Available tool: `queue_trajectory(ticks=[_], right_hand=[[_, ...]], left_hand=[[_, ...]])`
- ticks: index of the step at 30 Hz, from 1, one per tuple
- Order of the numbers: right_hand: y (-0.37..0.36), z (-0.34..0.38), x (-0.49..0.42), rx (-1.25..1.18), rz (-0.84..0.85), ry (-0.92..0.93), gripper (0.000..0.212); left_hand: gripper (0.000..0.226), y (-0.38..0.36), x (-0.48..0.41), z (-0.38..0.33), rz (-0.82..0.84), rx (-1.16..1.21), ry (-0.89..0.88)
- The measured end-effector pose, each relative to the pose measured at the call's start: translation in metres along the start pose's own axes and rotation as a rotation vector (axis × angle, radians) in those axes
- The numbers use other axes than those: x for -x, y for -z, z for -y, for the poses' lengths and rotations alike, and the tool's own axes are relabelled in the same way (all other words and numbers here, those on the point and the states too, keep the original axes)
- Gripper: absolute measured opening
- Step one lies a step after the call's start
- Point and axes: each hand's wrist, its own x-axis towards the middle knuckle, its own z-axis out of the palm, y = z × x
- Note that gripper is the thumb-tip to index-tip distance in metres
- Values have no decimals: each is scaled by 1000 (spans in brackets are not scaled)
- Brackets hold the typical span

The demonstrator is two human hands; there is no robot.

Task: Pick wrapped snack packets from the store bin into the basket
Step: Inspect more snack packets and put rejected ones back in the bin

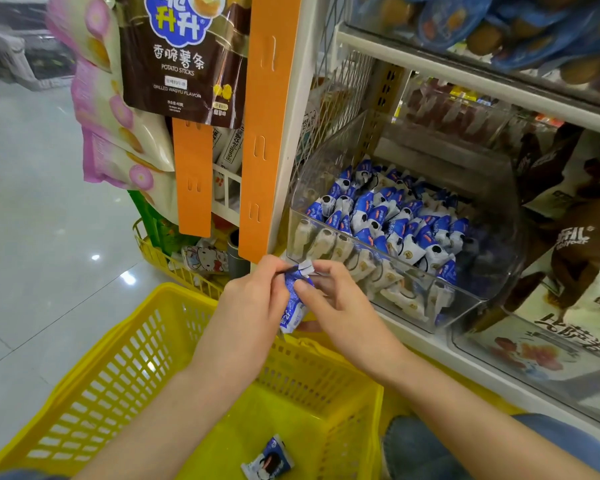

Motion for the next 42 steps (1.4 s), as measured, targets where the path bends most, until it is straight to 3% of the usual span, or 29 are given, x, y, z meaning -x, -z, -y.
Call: queue_trajectory(ticks=[8,12,17,21,25,31,39,42], right_hand=[[4,-1,-4,64,53,13,23],[6,-3,-6,106,-8,28,26],[8,-8,-8,129,-52,-2,31],[9,-8,-9,98,-56,42,20],[12,-7,-7,138,-52,92,25],[9,-8,-3,341,62,148,23],[7,-9,-4,193,56,105,25],[7,-7,-6,58,-5,71,21]], left_hand=[[17,2,-10,5,39,158,138],[14,-1,-11,3,103,237,218],[34,-4,-7,3,212,218,231],[41,-2,-8,4,199,379,277],[29,-2,-8,2,194,473,277],[19,1,-3,0,45,-5,-34],[26,3,-13,3,-21,267,220],[9,0,-8,-1,69,322,237]])
